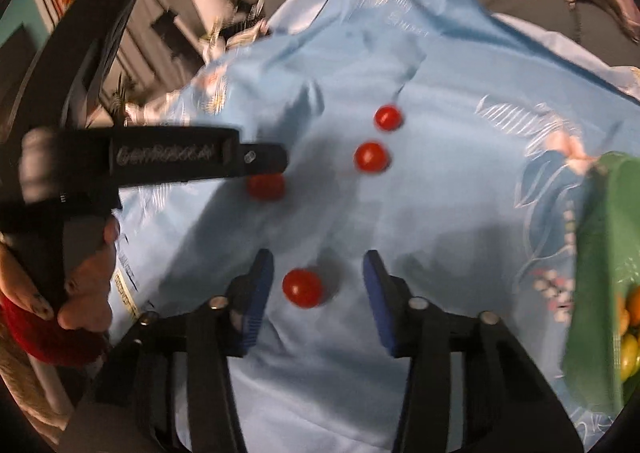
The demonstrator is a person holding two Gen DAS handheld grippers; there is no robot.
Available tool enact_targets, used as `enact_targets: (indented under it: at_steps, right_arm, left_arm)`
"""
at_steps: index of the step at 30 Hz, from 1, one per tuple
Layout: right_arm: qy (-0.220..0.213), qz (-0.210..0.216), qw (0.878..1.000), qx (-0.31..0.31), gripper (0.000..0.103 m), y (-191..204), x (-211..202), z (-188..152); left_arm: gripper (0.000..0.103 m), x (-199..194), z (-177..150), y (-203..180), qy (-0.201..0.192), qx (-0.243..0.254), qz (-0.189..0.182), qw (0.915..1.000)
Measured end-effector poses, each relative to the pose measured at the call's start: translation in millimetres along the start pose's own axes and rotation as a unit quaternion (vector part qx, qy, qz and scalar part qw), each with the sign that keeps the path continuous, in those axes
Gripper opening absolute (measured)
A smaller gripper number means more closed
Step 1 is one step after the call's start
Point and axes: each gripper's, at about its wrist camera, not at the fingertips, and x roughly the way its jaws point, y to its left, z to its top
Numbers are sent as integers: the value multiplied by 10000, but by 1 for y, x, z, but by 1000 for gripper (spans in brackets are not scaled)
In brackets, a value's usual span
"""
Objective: Organize fruits
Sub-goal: 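Move both grippers from the bowl to the cherry tomatoes on the cloth, then close the right gripper on a cherry tomato while the left gripper grasps another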
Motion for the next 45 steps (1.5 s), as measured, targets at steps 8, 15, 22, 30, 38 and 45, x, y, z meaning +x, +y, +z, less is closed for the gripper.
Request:
enact_targets:
  at_steps: [8,15,22,30,38,45]
  right_arm:
    - [345,-83,9993,-121,37,10,28,-5]
    - [410,-150,9989,-140,31,10,33,-7]
    - [410,-168,9989,-125,27,10,35,-7]
    - [400,-184,9989,-190,27,11,33,-8]
    - [197,-331,9992,-84,26,4,17,-5]
    - [-263,-501,9983,152,27,-10,-15,-3]
  left_arm:
    - [42,13,0,5,203,-87,330,9992]
    - [42,25,4,7,204,-171,673,9974]
    - [36,40,4,7,317,-233,646,9971]
    - [31,44,3,16,181,-468,596,9970]
    - [31,12,-2,10,-181,-461,345,9982]
    - [31,-39,-12,-16,-843,-62,38,9964]
